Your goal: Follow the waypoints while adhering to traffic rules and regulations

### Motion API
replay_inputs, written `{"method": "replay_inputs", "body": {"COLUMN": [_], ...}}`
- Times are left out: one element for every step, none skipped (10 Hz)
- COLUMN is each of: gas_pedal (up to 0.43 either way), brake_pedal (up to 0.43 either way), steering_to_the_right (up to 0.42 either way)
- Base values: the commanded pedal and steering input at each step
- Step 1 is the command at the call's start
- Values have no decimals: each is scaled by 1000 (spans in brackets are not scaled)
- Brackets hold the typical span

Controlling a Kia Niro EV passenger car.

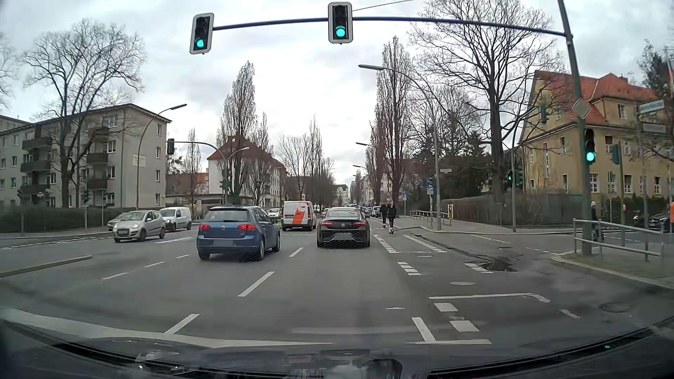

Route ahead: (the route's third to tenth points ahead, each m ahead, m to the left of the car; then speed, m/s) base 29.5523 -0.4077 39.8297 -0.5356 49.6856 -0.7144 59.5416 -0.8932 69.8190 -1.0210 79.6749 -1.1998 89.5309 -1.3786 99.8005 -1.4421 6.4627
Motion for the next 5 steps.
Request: {"method": "replay_inputs", "body": {"gas_pedal": [110, 110, 110, 110, 110], "brake_pedal": [12, 12, 12, 12, 18], "steering_to_the_right": [-1, -1, -1, 0, -1]}}
